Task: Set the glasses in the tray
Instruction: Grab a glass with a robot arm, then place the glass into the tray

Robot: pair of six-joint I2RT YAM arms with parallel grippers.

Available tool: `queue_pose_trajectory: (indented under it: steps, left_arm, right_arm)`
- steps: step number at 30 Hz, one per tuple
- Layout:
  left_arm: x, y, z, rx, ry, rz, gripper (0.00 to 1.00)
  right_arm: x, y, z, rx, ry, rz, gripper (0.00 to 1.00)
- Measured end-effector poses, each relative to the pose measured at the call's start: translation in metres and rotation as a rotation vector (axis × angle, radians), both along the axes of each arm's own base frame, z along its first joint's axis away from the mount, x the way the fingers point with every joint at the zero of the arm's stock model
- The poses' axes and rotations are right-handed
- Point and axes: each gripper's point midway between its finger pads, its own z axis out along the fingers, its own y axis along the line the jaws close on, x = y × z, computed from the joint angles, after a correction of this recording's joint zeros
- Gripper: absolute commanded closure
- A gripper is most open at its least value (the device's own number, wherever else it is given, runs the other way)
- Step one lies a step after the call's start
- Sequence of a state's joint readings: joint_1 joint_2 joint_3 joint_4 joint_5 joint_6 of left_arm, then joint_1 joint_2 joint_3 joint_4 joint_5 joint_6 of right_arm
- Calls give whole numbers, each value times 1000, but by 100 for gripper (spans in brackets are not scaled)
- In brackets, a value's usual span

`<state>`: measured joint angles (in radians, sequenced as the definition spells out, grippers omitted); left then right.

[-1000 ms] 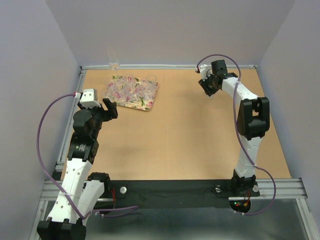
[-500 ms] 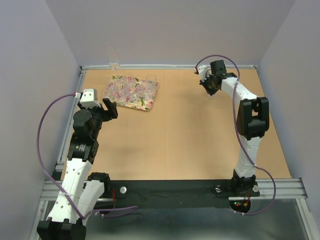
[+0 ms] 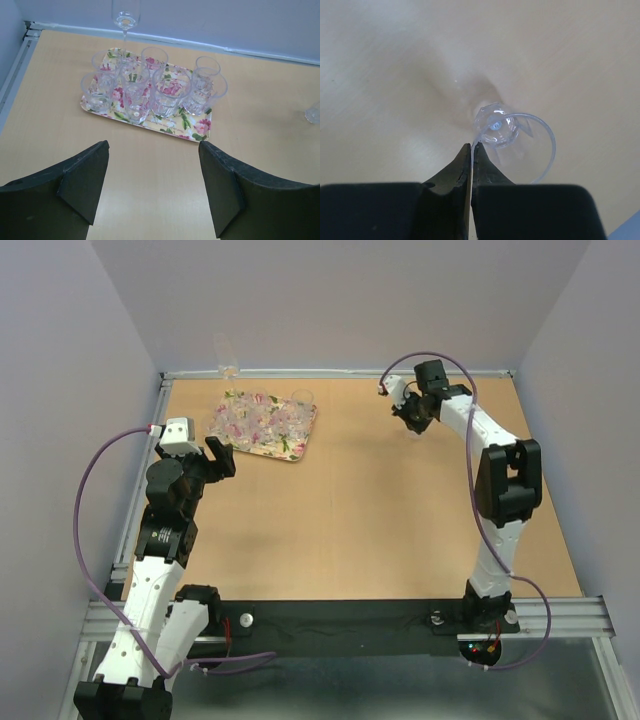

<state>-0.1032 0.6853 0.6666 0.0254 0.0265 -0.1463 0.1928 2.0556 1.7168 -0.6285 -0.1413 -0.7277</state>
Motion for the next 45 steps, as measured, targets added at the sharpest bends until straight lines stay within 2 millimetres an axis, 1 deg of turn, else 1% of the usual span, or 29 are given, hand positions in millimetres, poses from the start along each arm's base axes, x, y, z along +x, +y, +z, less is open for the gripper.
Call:
queue_pose_trajectory:
  steps: [2,4,6,7,9,10,13,17,20,26,31,36,41,45]
  left_arm:
    - [0,0,0,0,0,0,17]
    - [0,0,0,0,0,0,17]
    - [0,0,0,0,0,0,17]
    - [0,0,0,0,0,1,17]
    - [0,0,0,0,0,1,17]
    - [0,0,0,0,0,1,17]
    - [0,1,1,1,-3,3,17]
    - [-2,2,4,0,-13,8,17]
    - [-4,7,8,1,-28,35,17]
    - [-9,17,16,2,-63,89,17]
    - [-14,26,24,2,-92,136,17]
    - [-20,33,32,0,-120,178,17]
    - [-23,40,36,-2,-137,215,17]
    - [-26,46,39,-4,-147,245,17]
  right_arm:
    - [-11,12,13,-1,-13,73,100]
    - [-28,24,28,-17,-28,162,100]
    - [-43,35,38,-36,-37,242,100]
    - [-55,45,44,-45,-37,300,100]
    - [-72,62,52,-57,-43,397,100]
    - [-78,68,53,-57,-41,429,100]
    - [-103,89,53,-48,-20,569,100]
    - [-134,111,51,-42,15,705,100]
    - [-153,129,53,-48,23,799,100]
    - [-192,173,55,-40,22,987,100]
    - [-214,195,55,-37,17,1092,100]
    - [-229,211,57,-40,8,1158,100]
    - [-237,232,58,-48,-11,1222,99]
    - [-241,244,57,-57,-17,1260,100]
